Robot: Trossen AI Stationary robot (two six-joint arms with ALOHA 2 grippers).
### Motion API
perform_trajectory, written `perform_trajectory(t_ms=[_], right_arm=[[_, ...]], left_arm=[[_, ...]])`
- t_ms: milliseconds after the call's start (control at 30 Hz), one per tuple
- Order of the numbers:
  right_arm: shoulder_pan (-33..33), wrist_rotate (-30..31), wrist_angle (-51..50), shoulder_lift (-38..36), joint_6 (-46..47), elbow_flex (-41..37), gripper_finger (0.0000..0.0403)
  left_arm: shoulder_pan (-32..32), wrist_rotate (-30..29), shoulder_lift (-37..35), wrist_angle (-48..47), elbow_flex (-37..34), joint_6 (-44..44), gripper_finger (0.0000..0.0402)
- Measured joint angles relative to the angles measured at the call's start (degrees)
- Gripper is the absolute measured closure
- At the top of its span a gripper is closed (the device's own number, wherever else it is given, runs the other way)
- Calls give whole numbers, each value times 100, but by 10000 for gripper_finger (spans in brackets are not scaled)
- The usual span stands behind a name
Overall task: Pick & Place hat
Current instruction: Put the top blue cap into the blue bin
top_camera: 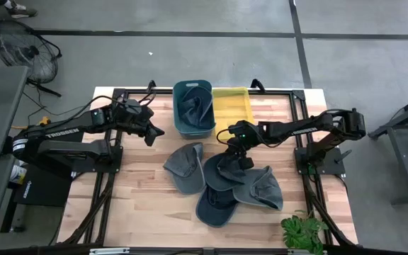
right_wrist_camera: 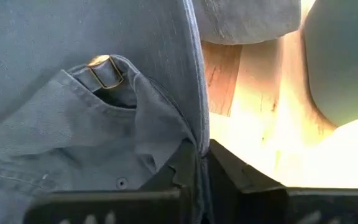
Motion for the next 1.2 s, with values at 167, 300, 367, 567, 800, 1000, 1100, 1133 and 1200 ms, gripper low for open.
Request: perform_trajectory(t_ms=[167, 300, 367, 567, 800, 1000, 1100, 1133, 1200], right_arm=[[0, 58, -10, -11, 292, -2, 382], [0, 119, -200, -138, 416, -4, 391], [2, 204, -326, -269, 499, -4, 391], [0, 344, -674, -944, 979, -9, 392], [-15, 522, -778, -1843, 1736, -9, 393], [-15, 1003, -427, -2310, 2453, -9, 393], [-15, 1297, 21, -2361, 2746, -9, 393], [-15, 1402, 198, -2361, 2832, -9, 393], [-18, 1615, 544, -2347, 2958, -9, 393]], left_arm=[[2, -7, 0, 0, 0, -4, 402], [2, -9, 0, -1, 0, -4, 402], [2, -9, 0, -2, 0, -4, 402], [2, -12, 0, -2, 0, 43, 402], [2, -13, 0, 195, 0, 42, 402], [4, -27, 140, 1189, 0, 260, 402], [4, -26, 242, 1724, 6, 449, 402], [4, -26, 289, 1822, 7, 498, 402], [4, -25, 427, 2070, 4, 586, 402]])
